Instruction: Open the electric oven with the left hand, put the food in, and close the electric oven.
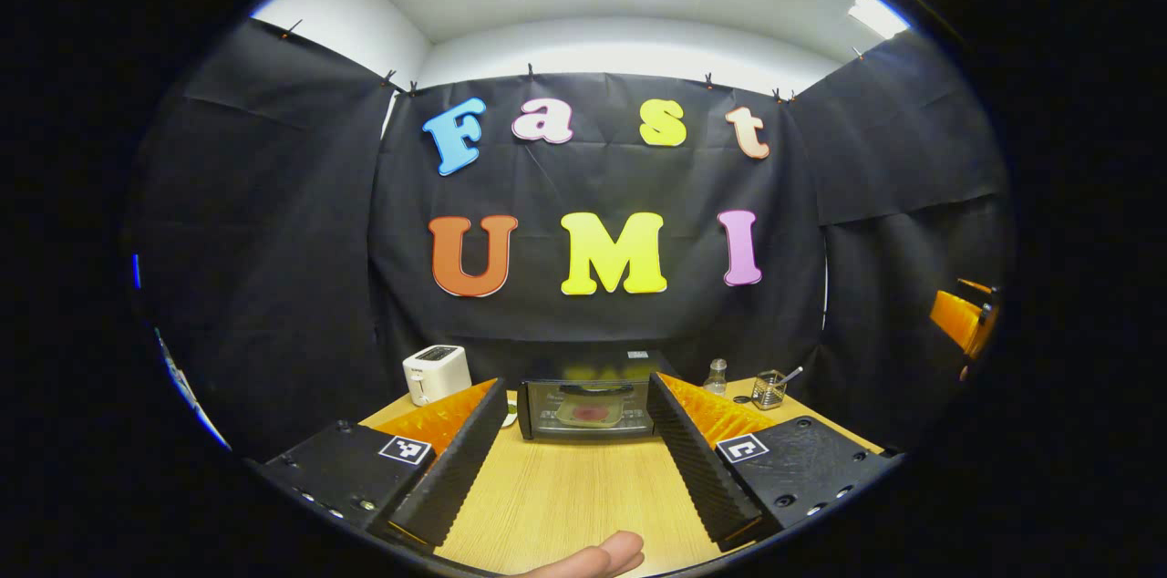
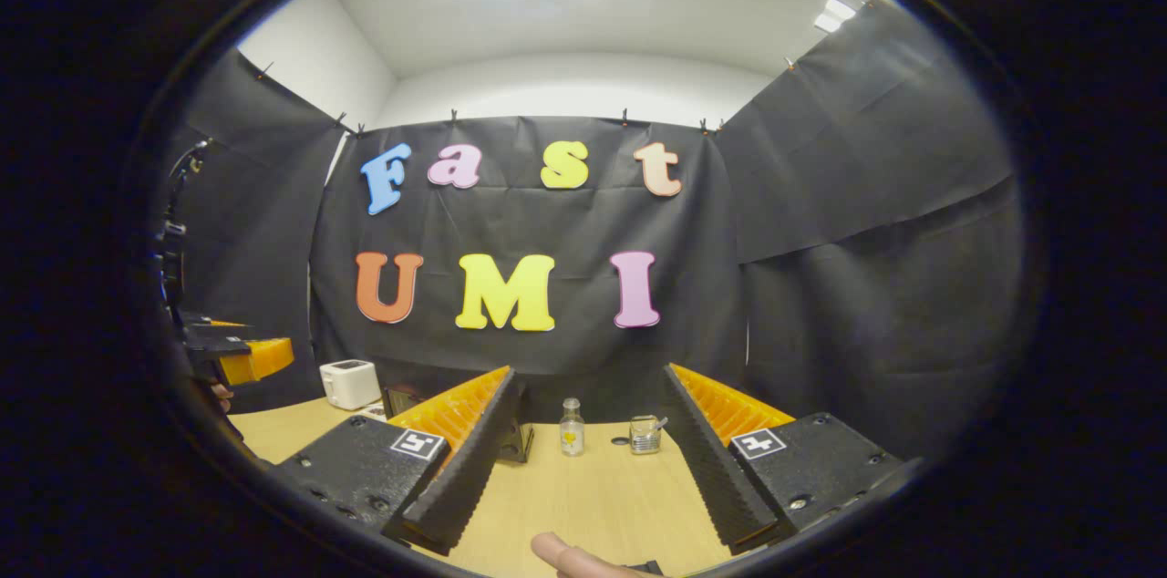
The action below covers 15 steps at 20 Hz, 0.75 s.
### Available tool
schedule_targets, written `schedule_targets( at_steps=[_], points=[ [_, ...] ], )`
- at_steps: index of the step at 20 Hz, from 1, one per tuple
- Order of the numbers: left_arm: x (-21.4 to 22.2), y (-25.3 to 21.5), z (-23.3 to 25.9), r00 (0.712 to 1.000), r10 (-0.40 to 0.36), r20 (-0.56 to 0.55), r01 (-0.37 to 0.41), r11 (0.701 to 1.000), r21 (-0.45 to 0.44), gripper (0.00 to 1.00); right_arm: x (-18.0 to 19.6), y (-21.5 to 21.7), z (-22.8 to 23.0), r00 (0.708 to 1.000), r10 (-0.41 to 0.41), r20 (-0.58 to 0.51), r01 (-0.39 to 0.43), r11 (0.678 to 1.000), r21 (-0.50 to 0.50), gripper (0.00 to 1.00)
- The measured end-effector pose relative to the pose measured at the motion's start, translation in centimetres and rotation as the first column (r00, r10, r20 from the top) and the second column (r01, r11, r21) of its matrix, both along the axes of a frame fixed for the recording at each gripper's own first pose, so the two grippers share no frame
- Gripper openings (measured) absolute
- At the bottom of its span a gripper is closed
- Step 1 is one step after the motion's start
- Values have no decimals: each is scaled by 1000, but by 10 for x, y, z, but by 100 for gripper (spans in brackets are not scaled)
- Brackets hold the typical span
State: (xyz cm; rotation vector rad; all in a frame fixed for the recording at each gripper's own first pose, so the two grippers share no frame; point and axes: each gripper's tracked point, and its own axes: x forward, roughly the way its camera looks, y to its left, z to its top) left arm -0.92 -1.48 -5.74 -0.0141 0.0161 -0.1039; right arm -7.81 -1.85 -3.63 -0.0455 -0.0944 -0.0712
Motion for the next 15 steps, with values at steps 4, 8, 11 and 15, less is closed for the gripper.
schedule_targets(
  at_steps=[4, 8, 11, 15],
  points=[
    [-28, 8, -13, 1000, 6, 15, -6, 1000, -24, 98, 2, 4, -12, 999, 3, -32, -4, 1000, -14, 99],
    [-38, 12, -18, 1000, 9, 19, -9, 1000, -15, 97, 4, 9, -16, 999, 11, -41, -12, 1000, -10, 99],
    [-39, 13, -17, 1000, 2, 25, -2, 1000, -13, 97, 0, 9, -14, 999, 16, -30, -16, 1000, -5, 99],
    [-42, 8, -21, 1000, -9, 28, 9, 1000, -2, 97, 0, 8, -11, 1000, 25, -4, -25, 1000, 3, 99]
  ],
)
